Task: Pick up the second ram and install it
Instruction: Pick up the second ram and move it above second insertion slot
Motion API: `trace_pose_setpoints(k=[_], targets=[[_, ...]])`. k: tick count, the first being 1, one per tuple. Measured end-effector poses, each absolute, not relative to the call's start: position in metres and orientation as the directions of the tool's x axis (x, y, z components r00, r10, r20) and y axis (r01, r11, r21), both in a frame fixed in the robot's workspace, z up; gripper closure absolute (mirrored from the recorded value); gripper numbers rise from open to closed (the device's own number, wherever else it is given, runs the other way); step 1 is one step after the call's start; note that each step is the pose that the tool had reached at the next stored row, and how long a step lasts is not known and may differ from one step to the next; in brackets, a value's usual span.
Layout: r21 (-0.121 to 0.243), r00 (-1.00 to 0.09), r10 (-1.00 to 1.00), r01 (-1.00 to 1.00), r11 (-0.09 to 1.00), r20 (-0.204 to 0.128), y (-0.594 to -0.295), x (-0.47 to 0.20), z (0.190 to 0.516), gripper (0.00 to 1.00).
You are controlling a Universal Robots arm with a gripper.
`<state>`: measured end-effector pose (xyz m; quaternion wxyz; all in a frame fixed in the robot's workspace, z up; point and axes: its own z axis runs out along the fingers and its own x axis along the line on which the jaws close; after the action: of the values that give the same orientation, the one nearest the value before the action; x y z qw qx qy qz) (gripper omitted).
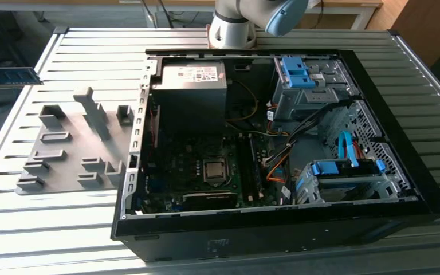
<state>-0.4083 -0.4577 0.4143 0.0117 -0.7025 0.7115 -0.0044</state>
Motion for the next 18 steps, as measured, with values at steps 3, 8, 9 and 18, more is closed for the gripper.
trace_pose_setpoints(k=[3, 8, 9, 18], targets=[[-0.023, -0.013, -1.000, -1.000, 0.013, -0.011, -0.4577, -0.4083, 0.4149, 0.86], [-0.023, -0.013, -1.000, -1.000, 0.013, -0.011, -0.4577, -0.4083, 0.4161, 0.86], [-0.023, -0.013, -1.000, -1.000, 0.013, -0.011, -0.4577, -0.4083, 0.4163, 0.86], [-0.023, -0.013, -1.000, -1.000, 0.013, -0.010, -0.4577, -0.4083, 0.4182, 0.86]])
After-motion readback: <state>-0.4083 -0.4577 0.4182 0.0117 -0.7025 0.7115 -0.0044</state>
